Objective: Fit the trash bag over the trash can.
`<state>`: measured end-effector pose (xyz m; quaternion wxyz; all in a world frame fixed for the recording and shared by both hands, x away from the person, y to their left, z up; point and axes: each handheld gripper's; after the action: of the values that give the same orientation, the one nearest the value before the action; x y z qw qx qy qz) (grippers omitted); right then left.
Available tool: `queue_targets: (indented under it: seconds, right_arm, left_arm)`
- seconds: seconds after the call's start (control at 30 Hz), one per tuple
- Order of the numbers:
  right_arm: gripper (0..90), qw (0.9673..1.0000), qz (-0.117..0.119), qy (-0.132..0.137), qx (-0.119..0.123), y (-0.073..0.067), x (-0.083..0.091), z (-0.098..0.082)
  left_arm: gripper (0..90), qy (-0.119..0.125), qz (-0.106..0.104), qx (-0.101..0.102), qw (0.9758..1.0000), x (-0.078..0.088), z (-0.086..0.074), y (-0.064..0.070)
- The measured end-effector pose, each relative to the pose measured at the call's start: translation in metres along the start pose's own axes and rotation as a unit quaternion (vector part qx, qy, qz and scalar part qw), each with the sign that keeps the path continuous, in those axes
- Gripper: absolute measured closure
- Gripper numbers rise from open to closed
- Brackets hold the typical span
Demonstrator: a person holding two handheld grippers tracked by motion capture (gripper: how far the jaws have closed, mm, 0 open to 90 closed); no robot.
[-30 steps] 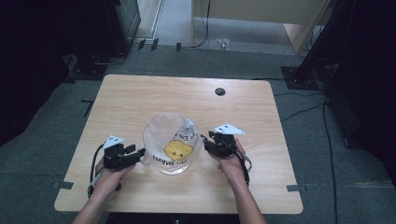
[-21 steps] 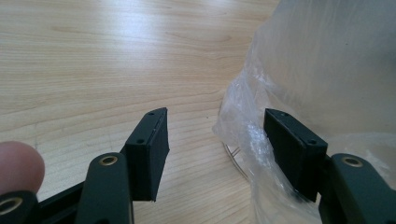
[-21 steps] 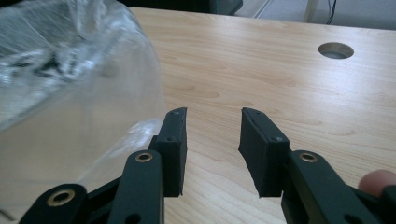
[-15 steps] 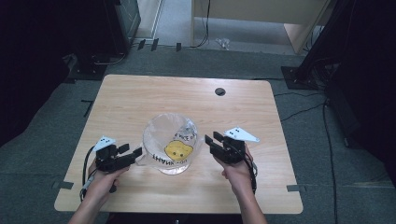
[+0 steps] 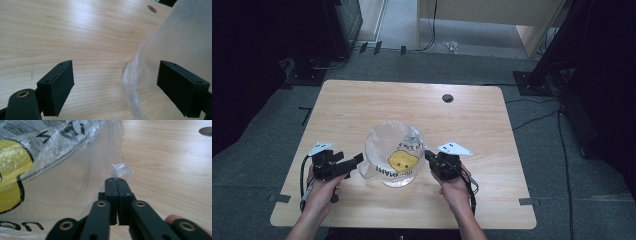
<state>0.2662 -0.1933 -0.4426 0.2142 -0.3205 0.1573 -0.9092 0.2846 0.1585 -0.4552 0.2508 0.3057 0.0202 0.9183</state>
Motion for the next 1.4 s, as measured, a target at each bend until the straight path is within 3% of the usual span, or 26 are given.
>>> queue_targets:
  seconds: [0.07, 0.13, 0.2, 0.23, 0.3, 0.47, 0.6, 0.7, 0.87, 1.0, 1.17, 1.23, 1.33, 1.4]
  right_arm:
    - [90.0, 1.0, -0.003, 0.003, 0.007, -0.002, 0.0, -0.002]
    - [90.0, 0.9998, -0.009, 0.003, 0.015, -0.003, 0.001, -0.004]
    - [90.0, 0.9998, -0.01, 0.004, 0.017, -0.002, 0.001, -0.006]
    - [90.0, 0.9998, -0.011, 0.005, 0.015, -0.002, 0.002, -0.007]
    - [90.0, 0.9997, -0.016, 0.006, 0.014, 0.001, 0.002, -0.009]
    - [90.0, 0.9997, -0.021, 0.008, 0.012, 0.005, 0.003, -0.016]
    - [90.0, 0.9994, -0.026, 0.013, 0.018, 0.006, 0.005, -0.019]
    - [90.0, 0.9991, -0.034, 0.009, 0.026, 0.007, 0.005, -0.023]
    - [90.0, 0.998, -0.05, -0.003, 0.039, 0.009, -0.001, -0.033]
    - [90.0, 0.9953, -0.074, -0.029, 0.055, 0.013, -0.011, -0.043]
    - [90.0, 0.9908, -0.104, -0.062, 0.061, 0.022, -0.028, -0.056]
    - [90.0, 0.9896, -0.112, -0.065, 0.063, 0.026, -0.032, -0.06]
    - [90.0, 0.9901, -0.113, -0.059, 0.057, 0.03, -0.031, -0.059]
    - [90.0, 0.9898, -0.117, -0.055, 0.061, 0.032, -0.03, -0.06]
  left_arm:
    - [13.4, -0.002, 0.0, -0.008, 1.0, 0.0, 0.001, 0.003]
    - [13.4, -0.023, 0.009, -0.014, 0.9996, -0.004, 0.0, 0.006]
    - [13.4, -0.057, 0.016, -0.006, 0.9982, -0.008, -0.004, 0.007]
    - [13.5, -0.064, 0.01, 0.0, 0.9979, -0.01, -0.007, 0.007]
    - [13.5, -0.07, -0.001, 0.007, 0.9975, -0.01, -0.012, 0.007]
    - [17.3, -0.078, -0.003, 0.012, 0.9969, -0.006, -0.019, 0.012]
    - [45.1, -0.069, -0.001, -0.023, 0.9974, 0.0, -0.023, 0.019]
    - [68.5, -0.064, -0.015, -0.031, 0.9973, -0.001, -0.025, 0.02]
    - [86.7, -0.067, -0.028, -0.048, 0.9962, -0.008, -0.03, 0.022]
    - [88.3, -0.083, -0.019, -0.066, 0.9942, -0.015, -0.037, 0.022]
    - [88.3, -0.106, 0.013, -0.097, 0.9895, -0.027, -0.046, 0.019]
    - [88.4, -0.1, 0.019, -0.1, 0.9898, -0.028, -0.048, 0.017]
    - [88.4, -0.097, 0.042, -0.127, 0.9863, -0.028, -0.049, 0.02]
    - [88.3, -0.096, 0.062, -0.156, 0.9812, -0.028, -0.051, 0.024]
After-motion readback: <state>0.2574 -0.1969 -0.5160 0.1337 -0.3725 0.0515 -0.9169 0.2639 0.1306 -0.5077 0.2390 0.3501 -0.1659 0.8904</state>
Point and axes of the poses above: each handheld gripper's, and its own axes: x roughly backward along the jaws, z roughly out of its top, y roughly to its right, and after that the axes turned 15 degrees about -x, right-handed
